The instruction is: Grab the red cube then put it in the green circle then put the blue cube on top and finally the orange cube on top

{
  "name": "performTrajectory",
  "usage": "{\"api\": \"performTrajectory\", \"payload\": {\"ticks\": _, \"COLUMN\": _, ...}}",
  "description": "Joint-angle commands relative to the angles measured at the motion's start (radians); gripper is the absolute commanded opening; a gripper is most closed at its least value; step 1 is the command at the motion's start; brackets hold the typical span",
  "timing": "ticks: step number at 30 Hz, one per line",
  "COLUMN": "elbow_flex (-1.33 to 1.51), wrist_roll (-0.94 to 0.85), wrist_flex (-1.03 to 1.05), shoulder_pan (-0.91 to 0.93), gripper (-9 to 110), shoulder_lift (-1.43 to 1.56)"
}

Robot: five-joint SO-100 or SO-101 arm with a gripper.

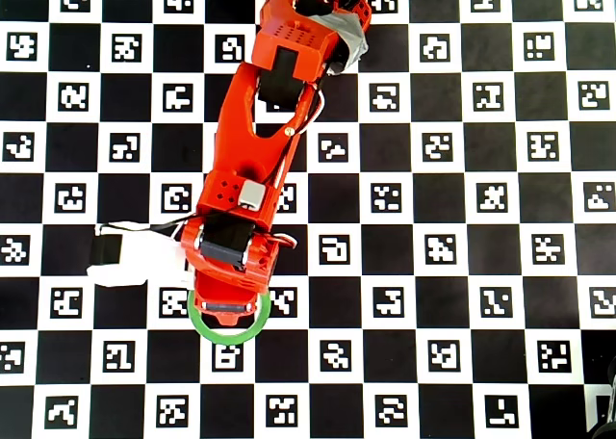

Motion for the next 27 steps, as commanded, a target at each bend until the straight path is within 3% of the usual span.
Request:
{"api": "performTrajectory", "payload": {"ticks": 1, "elbow_flex": -0.058, "wrist_roll": -0.003, "wrist_flex": -0.021, "shoulder_pan": -0.009, "gripper": 5, "shoulder_lift": 0.048}}
{"api": "performTrajectory", "payload": {"ticks": 27, "elbow_flex": 0.058, "wrist_roll": -0.025, "wrist_flex": -0.091, "shoulder_pan": 0.006, "gripper": 5, "shoulder_lift": 0.052}}
